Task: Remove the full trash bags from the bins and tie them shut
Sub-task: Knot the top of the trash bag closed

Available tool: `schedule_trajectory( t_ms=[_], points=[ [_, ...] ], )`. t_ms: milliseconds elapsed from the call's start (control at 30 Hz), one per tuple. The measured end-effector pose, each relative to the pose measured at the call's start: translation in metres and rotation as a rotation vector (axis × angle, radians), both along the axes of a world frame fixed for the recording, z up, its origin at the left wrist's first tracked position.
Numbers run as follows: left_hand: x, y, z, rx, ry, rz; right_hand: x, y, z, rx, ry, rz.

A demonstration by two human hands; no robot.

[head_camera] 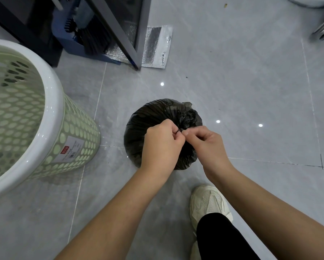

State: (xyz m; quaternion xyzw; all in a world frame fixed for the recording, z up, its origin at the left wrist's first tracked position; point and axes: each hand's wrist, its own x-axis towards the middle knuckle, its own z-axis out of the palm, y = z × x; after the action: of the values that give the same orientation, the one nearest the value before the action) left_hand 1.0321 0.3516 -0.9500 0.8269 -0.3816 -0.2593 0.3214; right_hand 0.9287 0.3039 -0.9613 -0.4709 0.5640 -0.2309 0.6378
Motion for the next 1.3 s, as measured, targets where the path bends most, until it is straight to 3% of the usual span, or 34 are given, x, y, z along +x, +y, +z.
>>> schedule_trajectory(
  t_ms=[200,300,400,533,700,833,900,1000,1100,1167,1300],
  points=[
    [-0.004,0.007,-0.014,-0.189,-0.186,-0.064,0.004,-0.005,-0.006,0.134,0.040,-0.031],
    [-0.003,0.013,-0.020,-0.229,-0.119,-0.023,0.003,-0.007,-0.008,0.145,0.039,0.017],
    [0.003,0.015,-0.021,-0.231,-0.001,0.006,-0.003,-0.006,-0.011,-0.070,0.080,0.166],
    [0.012,0.013,-0.017,-0.152,0.045,-0.129,-0.006,-0.005,-0.021,-0.442,0.366,0.465],
    [0.027,0.013,0.000,-0.165,-0.019,-0.181,-0.003,-0.011,-0.025,-0.558,0.415,0.471],
    [0.041,0.018,0.001,-0.114,0.044,-0.266,-0.007,-0.012,-0.025,-0.581,0.402,0.505],
    [0.047,0.023,-0.005,-0.041,-0.018,-0.341,-0.011,-0.011,-0.025,-0.579,0.377,0.493],
    [0.054,0.030,-0.021,0.084,-0.280,-0.445,-0.017,-0.012,-0.026,-0.658,0.379,0.477],
    [0.049,0.028,-0.035,0.066,-0.444,-0.450,-0.017,-0.013,-0.028,-0.782,0.479,0.517],
    [0.043,0.024,-0.036,0.020,-0.492,-0.433,-0.017,-0.012,-0.028,-0.785,0.521,0.550],
    [0.044,0.022,-0.012,-0.052,-0.397,-0.376,-0.024,-0.012,-0.013,-0.729,0.500,0.544]
  ],
)
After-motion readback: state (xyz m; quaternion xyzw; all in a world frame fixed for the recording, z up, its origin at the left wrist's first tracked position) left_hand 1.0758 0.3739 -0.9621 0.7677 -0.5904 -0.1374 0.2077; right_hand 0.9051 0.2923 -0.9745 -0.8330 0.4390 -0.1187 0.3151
